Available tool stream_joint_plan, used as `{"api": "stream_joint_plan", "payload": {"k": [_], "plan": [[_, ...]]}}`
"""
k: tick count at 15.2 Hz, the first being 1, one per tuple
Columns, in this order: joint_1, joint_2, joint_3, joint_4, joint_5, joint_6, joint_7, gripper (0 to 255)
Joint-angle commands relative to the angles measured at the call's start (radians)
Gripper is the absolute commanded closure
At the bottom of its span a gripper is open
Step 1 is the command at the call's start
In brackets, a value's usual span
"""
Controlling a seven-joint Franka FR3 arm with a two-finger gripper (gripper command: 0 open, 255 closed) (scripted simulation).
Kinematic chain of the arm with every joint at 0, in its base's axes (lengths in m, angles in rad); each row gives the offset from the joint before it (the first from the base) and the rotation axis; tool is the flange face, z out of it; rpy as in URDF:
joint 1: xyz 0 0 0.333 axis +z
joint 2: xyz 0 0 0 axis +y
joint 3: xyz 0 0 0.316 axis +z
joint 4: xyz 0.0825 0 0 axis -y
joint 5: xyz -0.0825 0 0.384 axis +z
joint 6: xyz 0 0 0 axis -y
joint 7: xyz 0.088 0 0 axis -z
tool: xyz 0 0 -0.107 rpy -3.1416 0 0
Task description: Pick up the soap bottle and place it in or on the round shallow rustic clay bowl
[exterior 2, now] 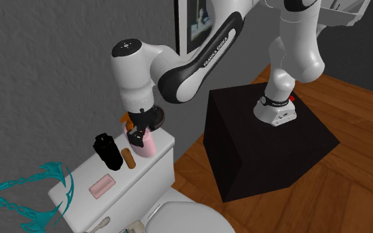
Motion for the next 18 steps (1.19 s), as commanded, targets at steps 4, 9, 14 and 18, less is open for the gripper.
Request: {"api": "stream_joint_plan", "payload": {"k": [4,9,14,18], "plan": [[-0.003,-0.03,0.004,0.028,0.009,-0.057,-0.006,255],[-0.004,-0.054,0.007,0.062,0.017,-0.115,-0.011,255],[-0.036,-0.091,-0.004,0.049,0.032,-0.137,-0.058,255],[-0.097,-0.134,-0.031,-0.001,0.052,-0.128,-0.151,255]]}}
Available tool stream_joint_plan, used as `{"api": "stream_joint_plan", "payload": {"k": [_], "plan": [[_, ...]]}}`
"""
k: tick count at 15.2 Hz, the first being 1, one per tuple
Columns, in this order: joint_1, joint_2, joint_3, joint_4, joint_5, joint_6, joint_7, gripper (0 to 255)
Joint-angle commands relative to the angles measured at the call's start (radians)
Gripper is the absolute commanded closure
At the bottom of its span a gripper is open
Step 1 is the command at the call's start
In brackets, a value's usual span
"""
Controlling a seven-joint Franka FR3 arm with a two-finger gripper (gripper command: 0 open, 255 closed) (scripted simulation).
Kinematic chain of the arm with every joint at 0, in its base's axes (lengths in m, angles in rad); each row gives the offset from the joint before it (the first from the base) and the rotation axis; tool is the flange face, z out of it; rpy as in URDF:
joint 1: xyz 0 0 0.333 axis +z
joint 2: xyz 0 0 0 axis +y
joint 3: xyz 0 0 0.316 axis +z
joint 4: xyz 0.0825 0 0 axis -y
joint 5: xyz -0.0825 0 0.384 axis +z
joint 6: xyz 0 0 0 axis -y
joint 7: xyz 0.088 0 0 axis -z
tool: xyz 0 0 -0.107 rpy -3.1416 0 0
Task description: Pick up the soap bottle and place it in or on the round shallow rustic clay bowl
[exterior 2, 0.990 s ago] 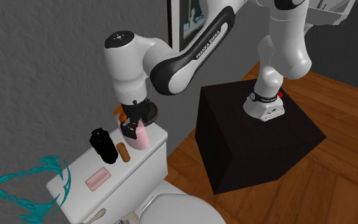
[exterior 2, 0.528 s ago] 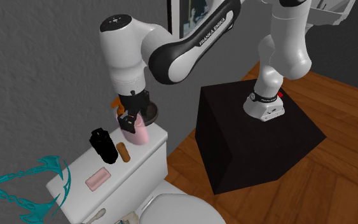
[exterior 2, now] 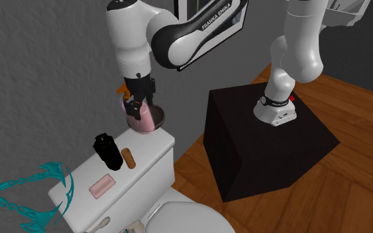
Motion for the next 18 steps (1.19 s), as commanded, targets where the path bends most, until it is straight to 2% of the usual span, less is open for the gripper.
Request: {"api": "stream_joint_plan", "payload": {"k": [1,8,18], "plan": [[-0.032,-0.011,-0.016,-0.011,0.009,0.001,-0.052,255],[-0.128,-0.045,-0.071,-0.042,0.033,-0.001,-0.212,255],[-0.126,0.005,-0.074,-0.114,0.025,0.12,-0.208,255]]}}
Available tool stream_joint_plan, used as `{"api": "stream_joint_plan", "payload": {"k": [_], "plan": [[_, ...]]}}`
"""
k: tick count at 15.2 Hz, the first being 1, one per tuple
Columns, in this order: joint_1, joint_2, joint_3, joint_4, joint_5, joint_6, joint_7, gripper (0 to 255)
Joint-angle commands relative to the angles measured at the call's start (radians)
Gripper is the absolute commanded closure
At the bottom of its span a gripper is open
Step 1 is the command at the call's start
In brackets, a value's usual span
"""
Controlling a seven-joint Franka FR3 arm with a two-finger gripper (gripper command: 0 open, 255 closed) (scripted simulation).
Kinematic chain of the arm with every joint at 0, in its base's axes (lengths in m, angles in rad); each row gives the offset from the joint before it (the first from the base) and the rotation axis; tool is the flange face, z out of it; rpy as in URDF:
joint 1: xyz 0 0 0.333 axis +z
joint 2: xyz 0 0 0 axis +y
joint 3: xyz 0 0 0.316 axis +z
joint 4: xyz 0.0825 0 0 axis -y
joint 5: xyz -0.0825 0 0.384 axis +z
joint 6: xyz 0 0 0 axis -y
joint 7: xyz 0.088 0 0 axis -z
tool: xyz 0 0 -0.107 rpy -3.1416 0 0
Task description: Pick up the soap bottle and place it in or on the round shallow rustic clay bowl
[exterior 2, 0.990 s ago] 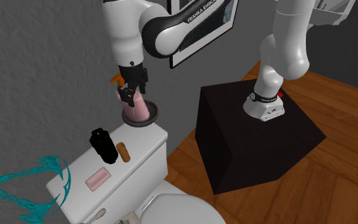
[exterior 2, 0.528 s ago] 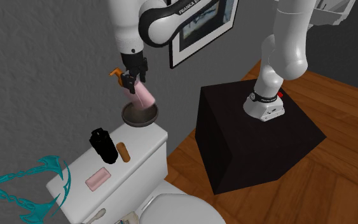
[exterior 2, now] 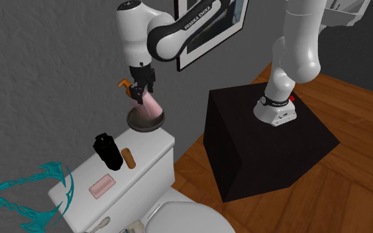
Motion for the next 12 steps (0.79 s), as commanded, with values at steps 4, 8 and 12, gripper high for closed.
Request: {"api": "stream_joint_plan", "payload": {"k": [4,8,12], "plan": [[0.003,0.032,-0.001,-0.026,-0.005,0.059,0.005,255],[0.003,0.04,-0.001,-0.032,-0.007,0.072,0.006,255],[0.003,0.04,-0.001,-0.031,-0.007,0.072,0.006,255]]}}
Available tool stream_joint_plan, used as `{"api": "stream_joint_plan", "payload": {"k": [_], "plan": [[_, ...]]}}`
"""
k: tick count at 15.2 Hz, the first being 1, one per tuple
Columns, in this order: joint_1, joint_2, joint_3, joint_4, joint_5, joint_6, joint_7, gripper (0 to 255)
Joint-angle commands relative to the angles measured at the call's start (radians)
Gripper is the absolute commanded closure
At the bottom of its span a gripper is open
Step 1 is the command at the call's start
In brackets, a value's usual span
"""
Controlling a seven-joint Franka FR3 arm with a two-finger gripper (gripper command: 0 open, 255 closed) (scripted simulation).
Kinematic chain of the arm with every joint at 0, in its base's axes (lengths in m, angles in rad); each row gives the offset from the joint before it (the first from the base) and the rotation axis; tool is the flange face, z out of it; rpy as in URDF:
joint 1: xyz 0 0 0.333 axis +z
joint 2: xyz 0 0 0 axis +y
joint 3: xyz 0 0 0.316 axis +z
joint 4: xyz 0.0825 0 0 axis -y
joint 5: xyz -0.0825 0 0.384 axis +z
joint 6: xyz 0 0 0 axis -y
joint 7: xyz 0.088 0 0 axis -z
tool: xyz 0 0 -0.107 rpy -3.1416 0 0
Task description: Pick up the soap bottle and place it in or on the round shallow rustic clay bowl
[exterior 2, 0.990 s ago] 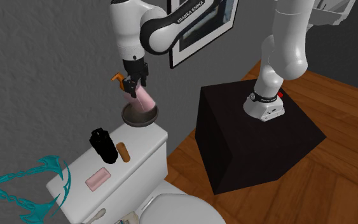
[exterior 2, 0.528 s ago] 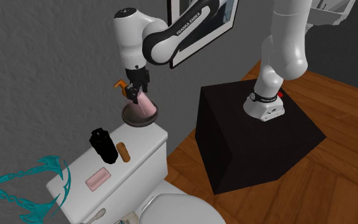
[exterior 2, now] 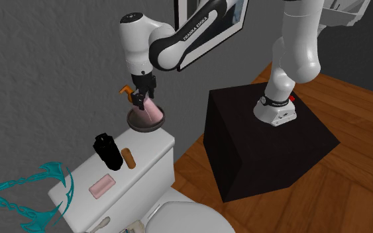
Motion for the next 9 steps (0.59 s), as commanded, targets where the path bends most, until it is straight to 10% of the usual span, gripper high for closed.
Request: {"api": "stream_joint_plan", "payload": {"k": [1,2,9], "plan": [[0.0,0.0,0.0,0.0,0.0,0.0,0.0,255],[0.0,0.0,0.0,0.0,0.0,0.0,0.0,0],[-0.002,-0.034,0.002,0.024,0.006,-0.057,-0.004,0]]}}
